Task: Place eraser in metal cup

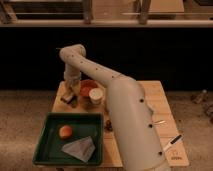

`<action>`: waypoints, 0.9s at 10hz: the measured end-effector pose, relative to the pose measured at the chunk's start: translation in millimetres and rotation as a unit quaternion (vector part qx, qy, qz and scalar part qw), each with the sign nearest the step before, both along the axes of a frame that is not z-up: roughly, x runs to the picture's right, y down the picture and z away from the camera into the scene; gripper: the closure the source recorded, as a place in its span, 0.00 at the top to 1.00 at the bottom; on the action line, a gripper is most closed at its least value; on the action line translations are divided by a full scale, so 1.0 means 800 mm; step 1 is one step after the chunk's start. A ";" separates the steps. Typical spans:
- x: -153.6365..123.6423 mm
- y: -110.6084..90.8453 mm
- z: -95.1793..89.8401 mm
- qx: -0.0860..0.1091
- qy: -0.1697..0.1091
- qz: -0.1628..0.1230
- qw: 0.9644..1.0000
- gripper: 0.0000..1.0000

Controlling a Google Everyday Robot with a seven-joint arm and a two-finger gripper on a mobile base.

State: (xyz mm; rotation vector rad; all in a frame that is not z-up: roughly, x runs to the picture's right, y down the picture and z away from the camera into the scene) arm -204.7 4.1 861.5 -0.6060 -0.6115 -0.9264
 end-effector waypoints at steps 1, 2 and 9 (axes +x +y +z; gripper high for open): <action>-0.002 0.001 0.001 -0.003 0.000 0.000 1.000 0.17; -0.002 0.001 0.002 -0.005 0.000 0.000 1.000 0.27; -0.002 0.001 0.004 -0.009 -0.003 0.007 1.000 0.80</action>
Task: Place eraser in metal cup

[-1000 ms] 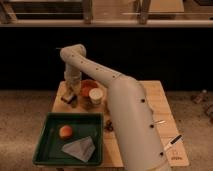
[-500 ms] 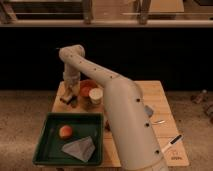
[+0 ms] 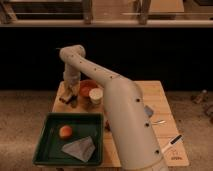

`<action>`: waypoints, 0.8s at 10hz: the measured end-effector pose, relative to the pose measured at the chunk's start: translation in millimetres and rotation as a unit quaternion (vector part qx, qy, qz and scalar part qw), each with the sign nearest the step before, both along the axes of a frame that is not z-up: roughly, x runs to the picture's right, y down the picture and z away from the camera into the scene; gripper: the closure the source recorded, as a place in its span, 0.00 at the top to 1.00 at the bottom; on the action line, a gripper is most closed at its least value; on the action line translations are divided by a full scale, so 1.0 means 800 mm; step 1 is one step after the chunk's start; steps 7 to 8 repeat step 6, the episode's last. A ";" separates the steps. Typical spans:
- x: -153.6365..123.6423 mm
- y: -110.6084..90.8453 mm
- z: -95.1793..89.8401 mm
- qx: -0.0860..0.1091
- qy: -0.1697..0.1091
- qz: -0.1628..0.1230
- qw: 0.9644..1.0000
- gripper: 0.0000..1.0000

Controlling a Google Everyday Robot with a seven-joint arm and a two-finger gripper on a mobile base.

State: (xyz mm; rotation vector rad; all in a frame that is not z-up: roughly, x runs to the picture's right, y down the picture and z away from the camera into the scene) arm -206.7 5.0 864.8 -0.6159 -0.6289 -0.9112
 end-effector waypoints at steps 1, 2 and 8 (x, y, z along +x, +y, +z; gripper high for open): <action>0.000 0.000 0.000 -0.002 -0.004 0.006 1.000 0.80; 0.003 0.000 0.000 -0.003 -0.005 0.010 1.000 0.80; 0.003 -0.002 -0.001 -0.001 -0.008 0.014 1.000 0.80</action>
